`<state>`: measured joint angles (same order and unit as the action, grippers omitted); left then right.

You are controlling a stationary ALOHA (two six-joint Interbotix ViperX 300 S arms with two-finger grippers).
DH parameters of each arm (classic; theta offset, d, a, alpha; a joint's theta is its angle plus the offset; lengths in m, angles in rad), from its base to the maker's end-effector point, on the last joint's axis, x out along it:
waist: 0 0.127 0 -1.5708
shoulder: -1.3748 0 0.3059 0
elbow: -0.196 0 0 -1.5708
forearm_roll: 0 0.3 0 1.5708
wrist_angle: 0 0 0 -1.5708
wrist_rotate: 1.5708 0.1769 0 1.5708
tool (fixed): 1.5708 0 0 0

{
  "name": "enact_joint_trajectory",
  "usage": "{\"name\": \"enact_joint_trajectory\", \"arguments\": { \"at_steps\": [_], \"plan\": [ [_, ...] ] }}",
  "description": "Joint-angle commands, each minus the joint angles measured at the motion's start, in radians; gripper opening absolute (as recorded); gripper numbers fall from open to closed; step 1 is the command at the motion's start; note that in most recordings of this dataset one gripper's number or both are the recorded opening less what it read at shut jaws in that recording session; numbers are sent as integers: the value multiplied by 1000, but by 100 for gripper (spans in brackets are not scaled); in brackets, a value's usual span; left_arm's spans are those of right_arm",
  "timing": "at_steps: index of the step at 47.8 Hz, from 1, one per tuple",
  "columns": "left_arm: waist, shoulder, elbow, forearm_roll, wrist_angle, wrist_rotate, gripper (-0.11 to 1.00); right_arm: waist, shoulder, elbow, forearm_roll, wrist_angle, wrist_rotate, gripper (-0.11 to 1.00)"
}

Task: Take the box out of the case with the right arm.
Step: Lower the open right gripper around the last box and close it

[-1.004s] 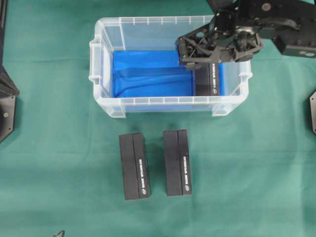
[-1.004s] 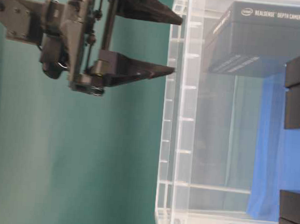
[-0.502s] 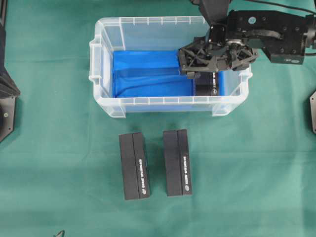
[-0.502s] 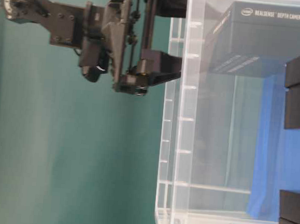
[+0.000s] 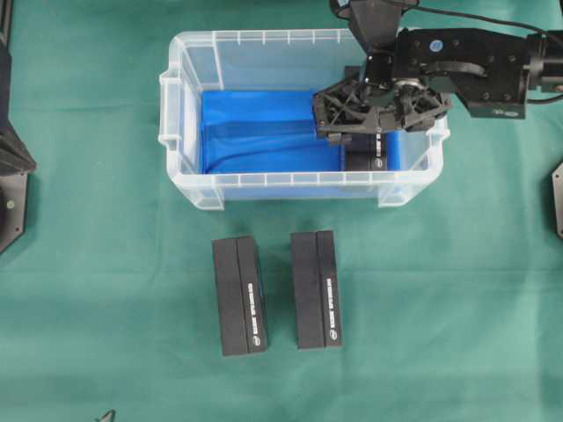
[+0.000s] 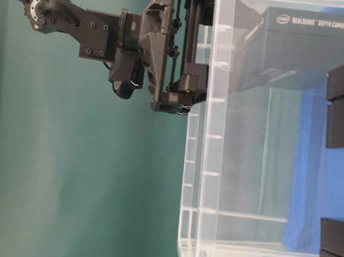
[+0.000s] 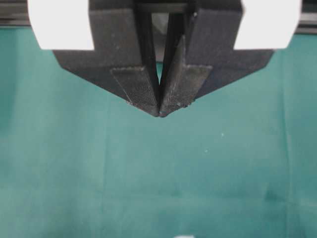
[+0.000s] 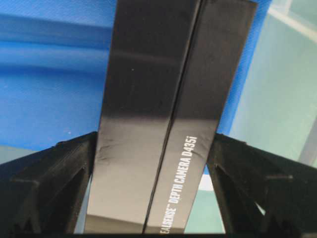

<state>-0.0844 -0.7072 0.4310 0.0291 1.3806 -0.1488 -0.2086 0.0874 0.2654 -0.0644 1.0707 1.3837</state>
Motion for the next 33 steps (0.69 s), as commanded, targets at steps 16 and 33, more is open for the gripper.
{"name": "enact_joint_trajectory", "arguments": {
  "at_steps": [16, 33],
  "plan": [
    [3, 0, -20, 3, -6, 0, 0, -8, 0, -5, 17, -2, 8, 89],
    [3, -2, -20, 3, -6, 0, 0, -6, -2, -6, 14, -2, 51, 65]
  ]
}}
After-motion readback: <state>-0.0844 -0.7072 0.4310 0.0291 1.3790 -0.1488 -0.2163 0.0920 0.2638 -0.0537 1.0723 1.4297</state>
